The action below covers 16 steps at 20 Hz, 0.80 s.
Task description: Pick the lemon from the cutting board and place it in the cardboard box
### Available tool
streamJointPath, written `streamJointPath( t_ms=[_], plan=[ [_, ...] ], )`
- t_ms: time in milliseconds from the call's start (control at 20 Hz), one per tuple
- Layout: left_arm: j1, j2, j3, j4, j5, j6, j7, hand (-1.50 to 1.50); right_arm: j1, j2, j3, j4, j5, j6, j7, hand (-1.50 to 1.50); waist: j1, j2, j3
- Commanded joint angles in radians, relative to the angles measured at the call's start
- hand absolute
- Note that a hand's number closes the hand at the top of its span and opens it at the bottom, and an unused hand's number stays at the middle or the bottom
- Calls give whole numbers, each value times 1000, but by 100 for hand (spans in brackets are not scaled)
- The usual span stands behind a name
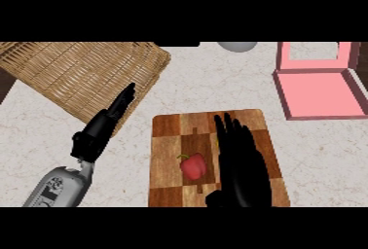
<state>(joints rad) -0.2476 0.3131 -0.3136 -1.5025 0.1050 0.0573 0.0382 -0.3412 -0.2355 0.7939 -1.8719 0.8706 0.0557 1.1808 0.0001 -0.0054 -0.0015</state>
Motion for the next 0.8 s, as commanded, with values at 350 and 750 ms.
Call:
streamJointPath(
  t_ms=[350,750],
  plan=[
    [10,-17,16,10,-23,-28,-16,0,-39,172,-139,271,40,108,63,-150,5,7,1],
    [29,-40,63,-29,-39,-59,37,0,71,147,-169,275,171,49,-89,-150,0,5,2]
  ],
)
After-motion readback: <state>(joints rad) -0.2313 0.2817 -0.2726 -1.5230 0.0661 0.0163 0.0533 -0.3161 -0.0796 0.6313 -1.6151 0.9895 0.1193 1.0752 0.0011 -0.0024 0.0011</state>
